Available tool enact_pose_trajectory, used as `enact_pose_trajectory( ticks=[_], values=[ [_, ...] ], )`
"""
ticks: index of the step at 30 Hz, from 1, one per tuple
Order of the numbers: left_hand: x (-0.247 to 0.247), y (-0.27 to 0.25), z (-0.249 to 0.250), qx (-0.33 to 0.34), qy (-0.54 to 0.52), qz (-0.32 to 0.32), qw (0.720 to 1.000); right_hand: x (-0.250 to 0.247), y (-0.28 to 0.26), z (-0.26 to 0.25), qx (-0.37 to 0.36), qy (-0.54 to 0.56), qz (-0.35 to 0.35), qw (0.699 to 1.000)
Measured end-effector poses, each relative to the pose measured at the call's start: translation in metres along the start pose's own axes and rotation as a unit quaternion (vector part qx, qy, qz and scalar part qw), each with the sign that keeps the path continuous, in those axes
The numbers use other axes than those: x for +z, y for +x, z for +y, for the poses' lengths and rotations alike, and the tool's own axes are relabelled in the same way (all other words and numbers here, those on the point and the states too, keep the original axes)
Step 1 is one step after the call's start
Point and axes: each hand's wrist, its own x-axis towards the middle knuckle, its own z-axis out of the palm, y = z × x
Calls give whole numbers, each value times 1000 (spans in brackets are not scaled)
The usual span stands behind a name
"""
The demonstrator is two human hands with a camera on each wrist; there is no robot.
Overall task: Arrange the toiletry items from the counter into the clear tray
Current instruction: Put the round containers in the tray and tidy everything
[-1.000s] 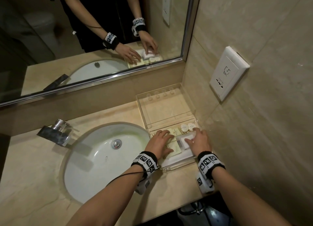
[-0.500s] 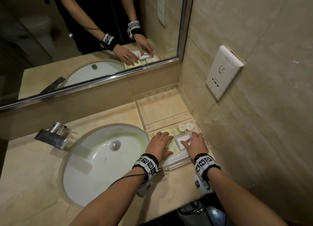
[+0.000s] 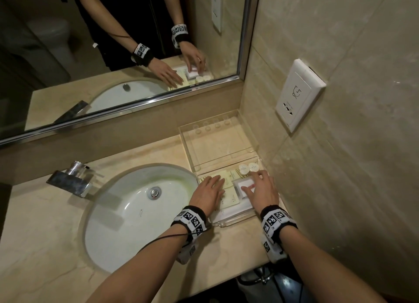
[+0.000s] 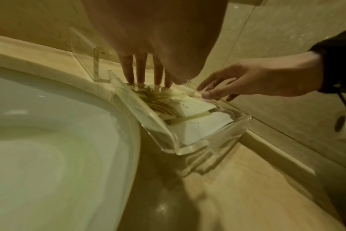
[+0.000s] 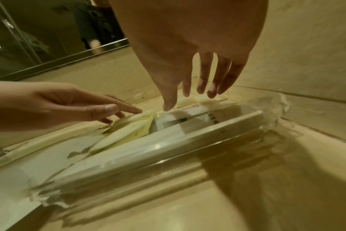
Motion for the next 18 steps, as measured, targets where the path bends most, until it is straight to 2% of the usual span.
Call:
enact_pose_trajectory(
  ticks=[4,10,18],
  values=[
    [-1,-3,-4,11,-2,-19,1000,0,-4,6,0,12,-21,1000],
    [-9,-7,3,25,-18,-34,999,-10,-12,17,10,62,-5,998],
    [6,-16,9,2,-22,-61,998,-17,-30,31,13,30,-32,999]
  ],
)
